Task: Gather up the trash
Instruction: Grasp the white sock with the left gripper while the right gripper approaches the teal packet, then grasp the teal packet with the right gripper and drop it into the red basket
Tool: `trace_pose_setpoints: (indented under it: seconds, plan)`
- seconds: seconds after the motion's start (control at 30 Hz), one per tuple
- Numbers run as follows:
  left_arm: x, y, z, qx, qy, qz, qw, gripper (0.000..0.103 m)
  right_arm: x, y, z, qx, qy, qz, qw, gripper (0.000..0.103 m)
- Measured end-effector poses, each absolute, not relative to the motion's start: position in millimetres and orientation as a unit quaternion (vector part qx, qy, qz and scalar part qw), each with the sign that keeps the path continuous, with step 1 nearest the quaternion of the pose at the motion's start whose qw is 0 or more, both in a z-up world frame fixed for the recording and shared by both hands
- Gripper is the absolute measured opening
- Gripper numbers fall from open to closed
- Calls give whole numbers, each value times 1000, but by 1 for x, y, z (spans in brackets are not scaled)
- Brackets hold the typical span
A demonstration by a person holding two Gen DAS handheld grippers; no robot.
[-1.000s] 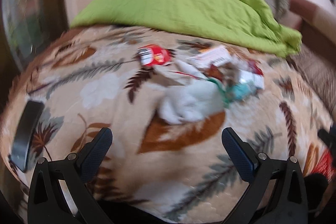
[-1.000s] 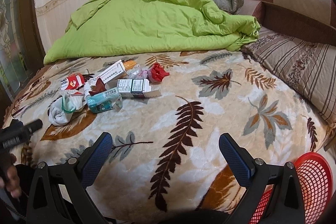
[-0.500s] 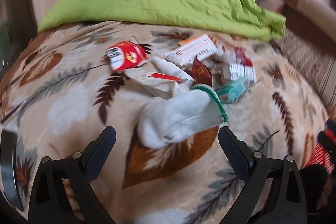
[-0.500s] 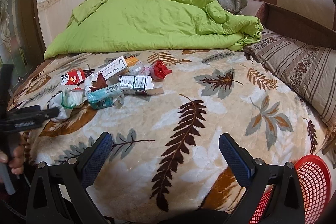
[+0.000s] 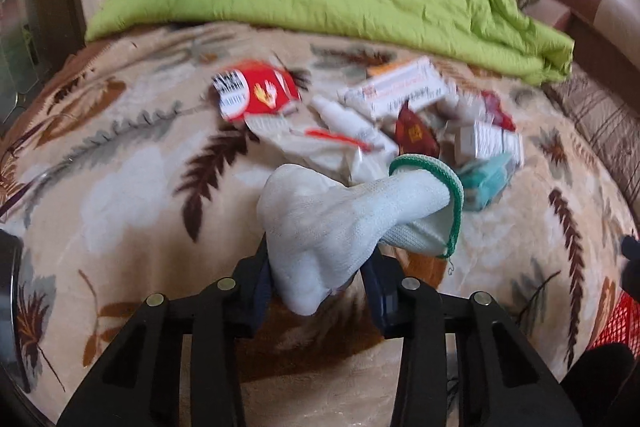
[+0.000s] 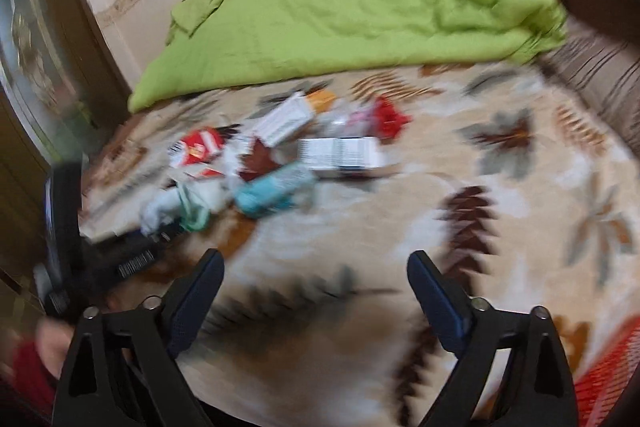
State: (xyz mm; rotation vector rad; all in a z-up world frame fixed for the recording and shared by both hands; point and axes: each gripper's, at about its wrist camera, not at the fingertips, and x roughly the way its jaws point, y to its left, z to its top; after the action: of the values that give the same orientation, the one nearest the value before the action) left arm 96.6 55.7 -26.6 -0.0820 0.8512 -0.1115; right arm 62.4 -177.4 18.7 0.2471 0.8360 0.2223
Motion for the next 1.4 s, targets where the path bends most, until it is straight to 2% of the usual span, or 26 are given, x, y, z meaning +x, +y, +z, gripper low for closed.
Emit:
trace_pose_setpoints:
  seconds: [0.17,0.27,0.4,0.43,0.47,0.77,1.07,1.4]
  plan:
    - [97,62,-21,-52,397,-45,915,39,116,-162,7,230,452,110,855,72]
    - [98,61,-20,-48,393,-42,917,39,139,-149,-2,274,472,108,831,67]
    - [98,63,-20,-51,389,-45,919,39,165,-134,-13,280,494,82,819,65]
    - [99,64,-20,-53,390,-46,918,39,170,-131,-17,274,502,75,817,56]
    - [100,65,-20,-55,390,-46,918,39,173,-130,-21,271,509,74,813,42]
    - [100,62,-22,-52,392,-56,917,39,148,-146,-24,240,492,95,831,18]
    - [93,49,-18,-28,379,-84,921,39,98,-179,2,206,427,125,871,16]
    - [62,-12,-10,42,372,-189,908,39,31,-234,5,219,411,115,878,16]
